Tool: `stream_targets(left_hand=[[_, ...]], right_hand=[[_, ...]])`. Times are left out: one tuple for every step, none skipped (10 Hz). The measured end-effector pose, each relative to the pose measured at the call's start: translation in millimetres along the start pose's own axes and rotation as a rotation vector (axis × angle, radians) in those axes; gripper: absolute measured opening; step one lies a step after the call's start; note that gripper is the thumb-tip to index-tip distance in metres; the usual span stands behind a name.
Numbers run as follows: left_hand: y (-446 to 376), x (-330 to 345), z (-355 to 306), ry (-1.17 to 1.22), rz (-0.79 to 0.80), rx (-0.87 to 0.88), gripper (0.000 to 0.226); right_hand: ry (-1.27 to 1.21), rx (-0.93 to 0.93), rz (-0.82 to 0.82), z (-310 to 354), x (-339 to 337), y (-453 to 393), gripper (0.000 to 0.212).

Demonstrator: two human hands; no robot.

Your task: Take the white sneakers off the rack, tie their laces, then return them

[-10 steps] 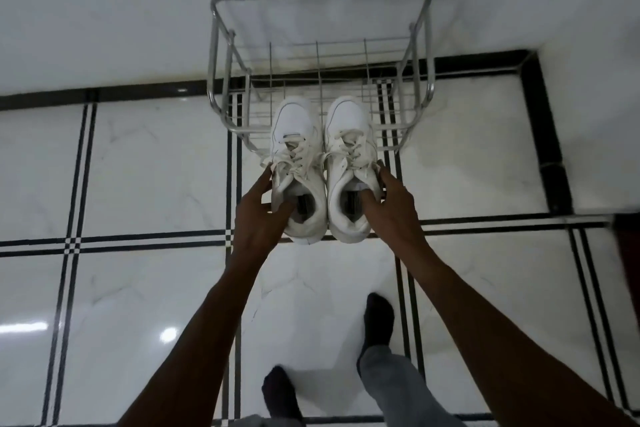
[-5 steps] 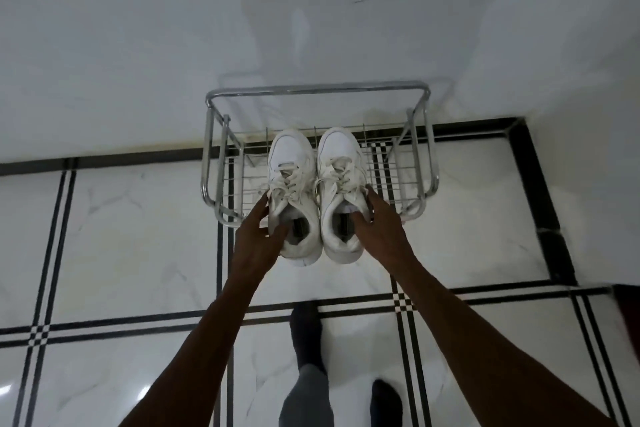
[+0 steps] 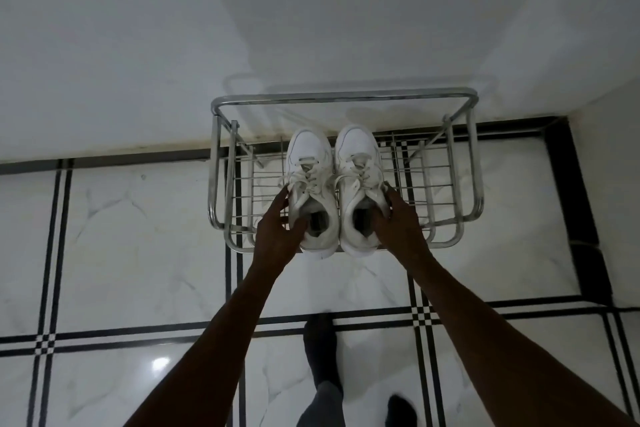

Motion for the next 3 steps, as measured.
stream_targets(left_hand=[[-2,2,6,-0.06,0.006,0.011,0.064],[2,-1,2,-0.201,0.033,-0.008,0.068],[3,-5,-8,-0.373,-0.002,0.01,0.074]], right_hand=[[0.025,0.027,0.029,-4,2,-5,0.048],[0.104,0.078,0.082,1,1,-1,0.081],[0.181,0.068,0.035,8,-8,0,0.083]])
Point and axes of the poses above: each hand's wrist, its own y-axis away from the middle knuckle, its own x-axis out of the palm, z = x × y, the point moved 6 cm from there along -y, towards the middle knuckle, and after that the axes turned 11 degrees about -z, right-handed, at the moved point
